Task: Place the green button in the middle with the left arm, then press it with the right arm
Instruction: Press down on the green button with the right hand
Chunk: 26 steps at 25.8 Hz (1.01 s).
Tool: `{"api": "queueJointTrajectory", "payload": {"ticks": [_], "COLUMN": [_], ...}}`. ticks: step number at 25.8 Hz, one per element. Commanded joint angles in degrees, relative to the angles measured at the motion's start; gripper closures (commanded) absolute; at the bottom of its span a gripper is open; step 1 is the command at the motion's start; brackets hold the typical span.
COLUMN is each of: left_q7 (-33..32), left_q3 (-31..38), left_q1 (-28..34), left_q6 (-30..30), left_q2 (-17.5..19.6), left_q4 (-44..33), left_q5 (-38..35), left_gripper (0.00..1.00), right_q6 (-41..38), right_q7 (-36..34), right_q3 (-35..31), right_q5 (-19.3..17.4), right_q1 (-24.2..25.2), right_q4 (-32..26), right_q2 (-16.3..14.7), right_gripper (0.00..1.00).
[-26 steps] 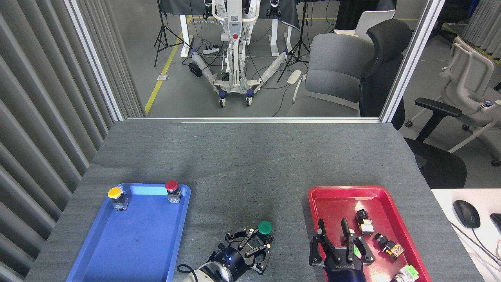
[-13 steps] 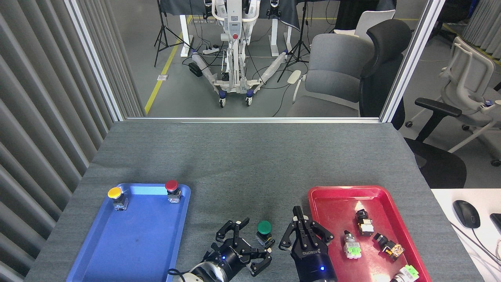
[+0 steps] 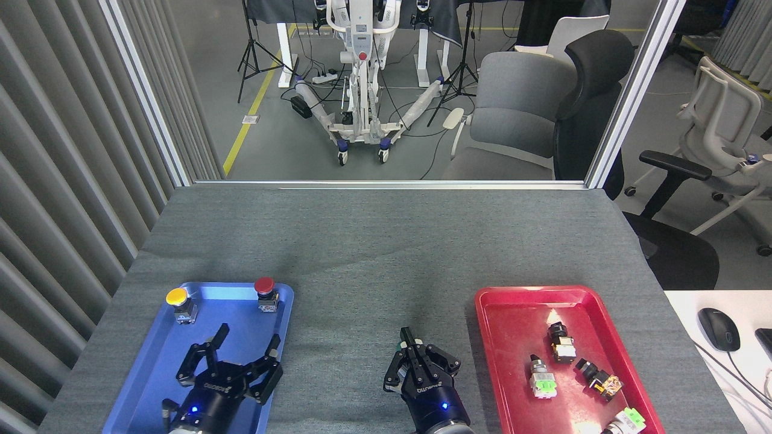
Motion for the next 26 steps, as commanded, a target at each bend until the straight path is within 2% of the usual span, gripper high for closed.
{"api": "queueJointTrajectory", "payload": {"ticks": [1,16,21,26], "left_q7": [0.3,0.4,0.2,0.2], "left_q3": [7.2,7.8,8.2,10.4], "left_q1": [2.7,2.9,3.1,3.4], "left_q6": [0.0,1.4,1.4,0.9], "left_q2": [0.1,0.3,0.4,0.5], "left_q4": [-0.5,0.7,0.3,0.5], "left_q5": [0.1,0.3,0.3,1.0], "left_gripper": [0.01,0.01,0.01,0.01], "right_q6": [0.0,0.8,1.2,1.1], "right_q7": [-0.1,-0.6,-0.9,-1.1], "right_q3": [0.7,0.0,-0.1,-0.2], "right_q5": [-0.3,-0.6,-0.8,-2.5], "right_q1": [-0.4,-0.4,-0.4,-0.5], "right_q4": [1.9,7.3,6.9,2.9], "right_q2": [0.1,-1.2,-1.2,-1.4], "right_gripper": [1.0,1.0,1.0,1.0]}}
